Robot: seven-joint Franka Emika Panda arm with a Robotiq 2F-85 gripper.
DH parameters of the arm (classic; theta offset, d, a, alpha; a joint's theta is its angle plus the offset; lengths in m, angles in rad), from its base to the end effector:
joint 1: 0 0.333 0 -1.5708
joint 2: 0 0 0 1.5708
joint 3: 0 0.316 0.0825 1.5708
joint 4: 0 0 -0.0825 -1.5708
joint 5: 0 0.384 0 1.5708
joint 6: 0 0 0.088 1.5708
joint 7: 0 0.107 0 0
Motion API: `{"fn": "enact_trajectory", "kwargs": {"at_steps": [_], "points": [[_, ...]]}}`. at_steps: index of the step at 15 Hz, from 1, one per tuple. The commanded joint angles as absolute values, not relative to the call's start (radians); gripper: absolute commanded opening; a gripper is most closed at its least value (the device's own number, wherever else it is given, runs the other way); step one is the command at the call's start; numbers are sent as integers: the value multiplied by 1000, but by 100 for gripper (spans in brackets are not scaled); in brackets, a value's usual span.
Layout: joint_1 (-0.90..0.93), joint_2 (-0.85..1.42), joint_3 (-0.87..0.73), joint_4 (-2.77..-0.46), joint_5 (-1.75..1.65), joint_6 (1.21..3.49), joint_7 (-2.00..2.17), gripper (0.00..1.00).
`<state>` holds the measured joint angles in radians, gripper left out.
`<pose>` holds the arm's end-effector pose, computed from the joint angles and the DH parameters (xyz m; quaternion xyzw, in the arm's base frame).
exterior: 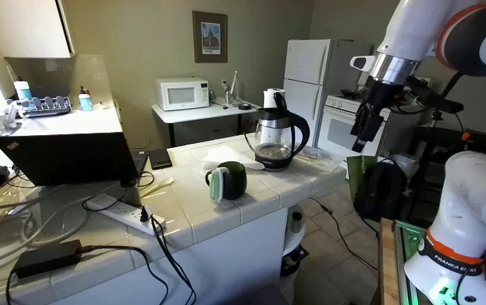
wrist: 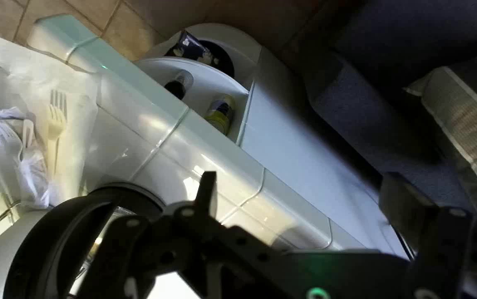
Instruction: Move the black cup backwards
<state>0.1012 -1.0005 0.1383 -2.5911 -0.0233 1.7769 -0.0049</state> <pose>0.2630 0.0713 0.5566 0.9888 0.0964 0.0962 0.0614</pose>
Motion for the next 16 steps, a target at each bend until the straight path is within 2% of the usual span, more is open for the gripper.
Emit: {"fn": "enact_trajectory", "kwargs": {"at_steps": [1,10,16], "points": [[109,-998,133,-2588,-29,1774,1,100],[109,-998,133,-2588,-29,1774,1,100],[141,-814,160,-2562,109,1995,65,100]]}}
